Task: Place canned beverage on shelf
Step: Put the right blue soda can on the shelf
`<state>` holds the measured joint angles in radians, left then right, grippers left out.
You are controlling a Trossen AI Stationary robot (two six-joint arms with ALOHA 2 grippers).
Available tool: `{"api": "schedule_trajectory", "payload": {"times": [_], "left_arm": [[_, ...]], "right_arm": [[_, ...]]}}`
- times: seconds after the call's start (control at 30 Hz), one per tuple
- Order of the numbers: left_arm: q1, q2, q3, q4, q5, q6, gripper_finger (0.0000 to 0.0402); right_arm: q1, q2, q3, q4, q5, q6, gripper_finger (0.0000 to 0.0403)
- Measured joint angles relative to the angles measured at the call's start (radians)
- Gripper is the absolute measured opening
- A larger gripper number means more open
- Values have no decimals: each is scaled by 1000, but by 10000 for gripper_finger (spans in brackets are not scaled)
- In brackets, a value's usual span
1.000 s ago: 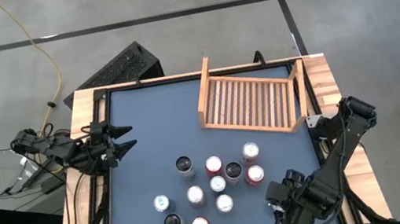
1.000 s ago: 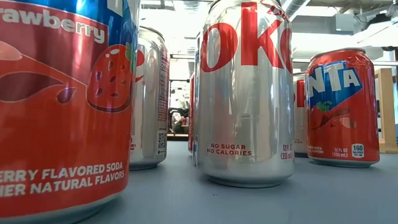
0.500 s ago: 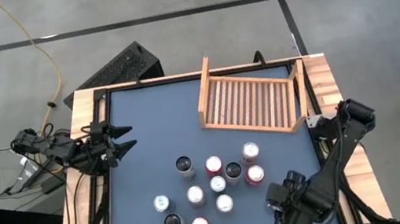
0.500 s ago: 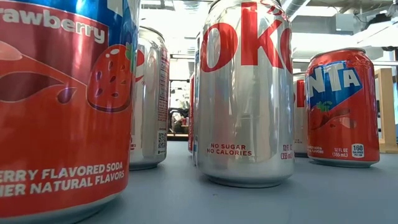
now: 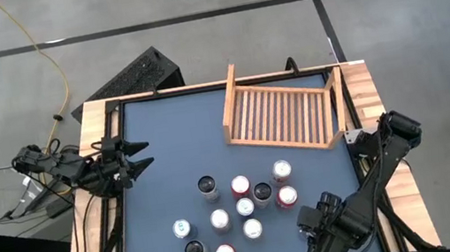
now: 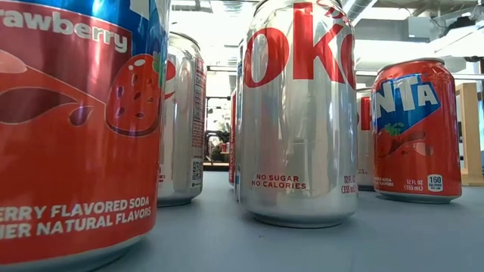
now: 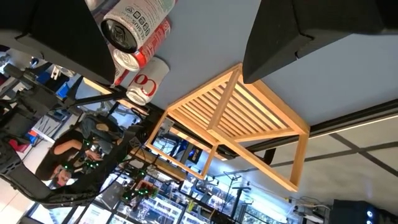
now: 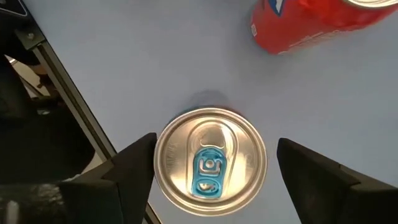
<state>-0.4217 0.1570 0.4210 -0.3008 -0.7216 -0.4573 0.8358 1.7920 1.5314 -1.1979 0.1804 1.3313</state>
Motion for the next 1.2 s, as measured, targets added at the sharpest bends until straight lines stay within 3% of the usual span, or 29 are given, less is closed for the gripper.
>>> {"api": "schedule_trajectory", "payload": {"times": [0.17, 0.37, 0.77, 1.1, 1.2], "left_arm": [[0, 0, 0, 0, 0, 0, 341], [0, 0, 0, 0, 0, 0, 341], [0, 0, 0, -1, 0, 0, 341], [0, 0, 0, -1, 8, 0, 341], [0, 0, 0, -1, 8, 0, 341]], "right_arm": [[-7, 15, 0, 2, -3, -28, 264], [-24, 39, 6, 5, -83, -98, 189], [-79, -62, -2, -39, -39, -152, 188], [-218, -213, 55, -266, -24, -314, 188], [-260, -249, 104, -356, 36, -361, 188]]}}
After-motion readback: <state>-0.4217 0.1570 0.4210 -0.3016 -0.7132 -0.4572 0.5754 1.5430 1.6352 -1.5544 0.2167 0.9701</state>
